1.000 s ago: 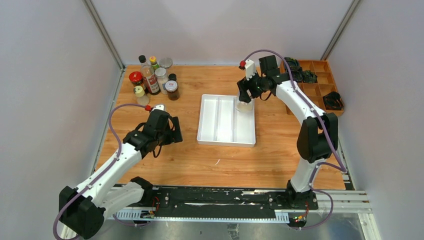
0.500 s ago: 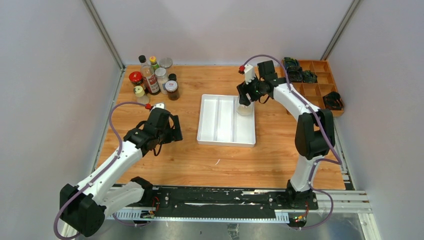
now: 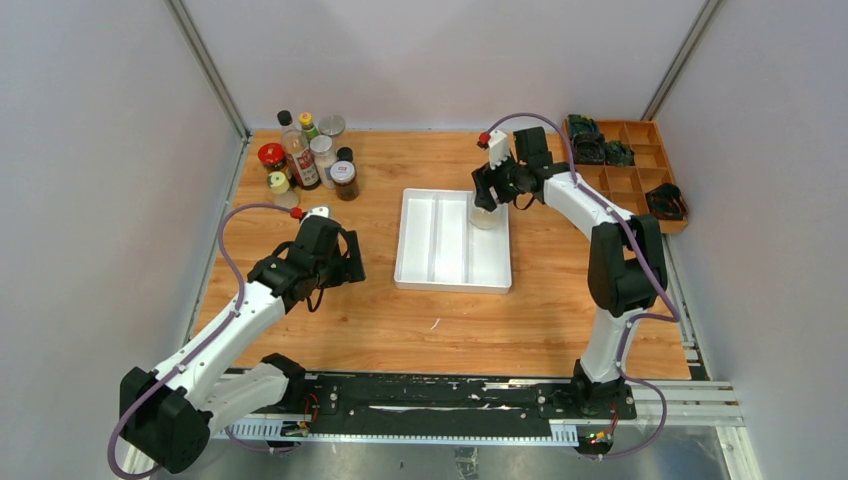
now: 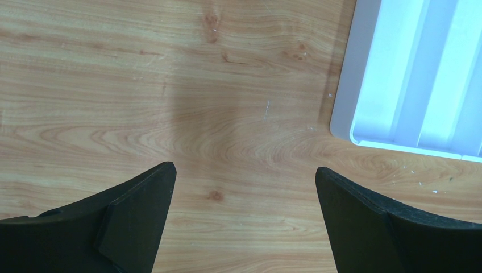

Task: Organize the condiment bottles
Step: Place the bottle in the storage box.

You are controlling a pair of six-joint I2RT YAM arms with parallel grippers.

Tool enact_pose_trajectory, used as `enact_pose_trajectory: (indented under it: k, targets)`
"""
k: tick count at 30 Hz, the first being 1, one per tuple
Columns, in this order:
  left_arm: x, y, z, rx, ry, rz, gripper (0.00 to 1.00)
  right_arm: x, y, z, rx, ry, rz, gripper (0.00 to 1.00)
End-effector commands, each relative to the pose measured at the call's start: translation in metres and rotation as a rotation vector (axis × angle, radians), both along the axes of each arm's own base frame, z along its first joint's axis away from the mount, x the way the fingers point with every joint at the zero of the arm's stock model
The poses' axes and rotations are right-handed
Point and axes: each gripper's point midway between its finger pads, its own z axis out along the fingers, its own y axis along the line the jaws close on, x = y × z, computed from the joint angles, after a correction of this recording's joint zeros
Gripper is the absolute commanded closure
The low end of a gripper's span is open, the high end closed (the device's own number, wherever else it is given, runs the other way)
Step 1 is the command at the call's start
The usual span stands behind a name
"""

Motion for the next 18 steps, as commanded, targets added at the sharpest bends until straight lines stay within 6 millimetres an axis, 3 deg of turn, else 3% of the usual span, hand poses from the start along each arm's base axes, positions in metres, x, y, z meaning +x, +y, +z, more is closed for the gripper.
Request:
enact_pose_trajectory:
  k: [1, 13, 18]
  targets:
    - [0.002, 0.002, 0.006, 0.015, -0.009, 0.002, 0.0, 0.008, -0.003, -0.012, 0.013, 0.004, -0.023, 0.44]
    - [0.0, 0.001, 0.005, 0.009, -0.007, -0.002, 0.0, 0.005, 0.0, -0.029, -0.018, 0.038, -0.01, 0.38]
    - [-0.001, 0.002, 0.004, 0.009, -0.005, -0.004, 0.0, 0.003, -0.003, -0.034, -0.048, 0.056, -0.015, 0.25]
